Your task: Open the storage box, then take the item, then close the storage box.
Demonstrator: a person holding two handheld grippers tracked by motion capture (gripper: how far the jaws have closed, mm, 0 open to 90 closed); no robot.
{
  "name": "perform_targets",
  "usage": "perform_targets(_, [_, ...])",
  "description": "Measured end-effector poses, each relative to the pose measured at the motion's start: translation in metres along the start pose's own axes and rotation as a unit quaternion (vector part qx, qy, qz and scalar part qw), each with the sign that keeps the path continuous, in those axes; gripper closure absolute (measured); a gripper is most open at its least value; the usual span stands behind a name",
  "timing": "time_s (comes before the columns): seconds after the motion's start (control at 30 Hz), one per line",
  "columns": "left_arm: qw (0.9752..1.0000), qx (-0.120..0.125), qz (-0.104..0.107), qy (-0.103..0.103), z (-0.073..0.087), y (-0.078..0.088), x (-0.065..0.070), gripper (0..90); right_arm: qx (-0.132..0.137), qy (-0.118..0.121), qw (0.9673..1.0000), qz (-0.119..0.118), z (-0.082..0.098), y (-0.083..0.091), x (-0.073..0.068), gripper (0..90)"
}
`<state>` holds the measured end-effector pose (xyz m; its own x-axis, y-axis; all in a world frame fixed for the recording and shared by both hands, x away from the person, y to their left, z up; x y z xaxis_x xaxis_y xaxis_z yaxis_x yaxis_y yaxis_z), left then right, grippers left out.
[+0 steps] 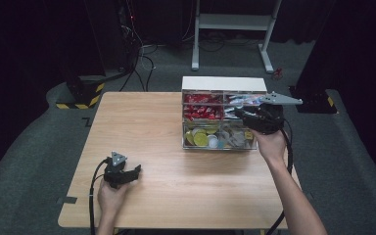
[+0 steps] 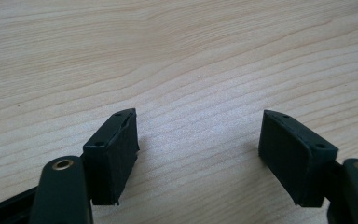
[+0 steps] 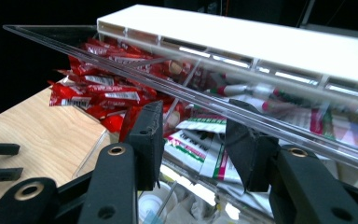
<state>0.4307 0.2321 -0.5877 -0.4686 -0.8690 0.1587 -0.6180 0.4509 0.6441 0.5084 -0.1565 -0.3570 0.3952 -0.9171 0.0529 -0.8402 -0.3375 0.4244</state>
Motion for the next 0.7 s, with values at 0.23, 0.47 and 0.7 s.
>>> perform_targets(0.23, [1.0000,0.001,0.000,0.001,0.0001,-0.0002,0.0009,28.7,0.002,0.006,1.0000,0.006,-0.0074,0.0038,0.0038,56.8])
perform_targets(0.47, [1.0000,-0.001,0.004,0.001,0.0001,-0.0003,0.0010,28.3,0.002,0.006,0.9999,0.009,-0.0068,0.0052,0.0075,56.8])
perform_targets(0.7, [1.0000,-0.001,0.006,0.001,-0.0018,-0.0025,0.0013,26.7,0.004,0.012,0.9999,0.007,-0.0092,0.0048,0.0081,55.7])
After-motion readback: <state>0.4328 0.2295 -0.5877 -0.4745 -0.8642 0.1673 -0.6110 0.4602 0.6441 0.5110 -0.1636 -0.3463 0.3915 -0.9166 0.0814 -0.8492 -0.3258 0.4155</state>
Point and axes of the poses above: each handheld gripper's, and its own axes: y roughly backward along the jaws, z roughly out of its underside, x roughly to its right, the point moved 9 cm from there along -y, roughly forward along the jaws, and after that the axes turned 14 degrees about z, right-handed, at the moved point
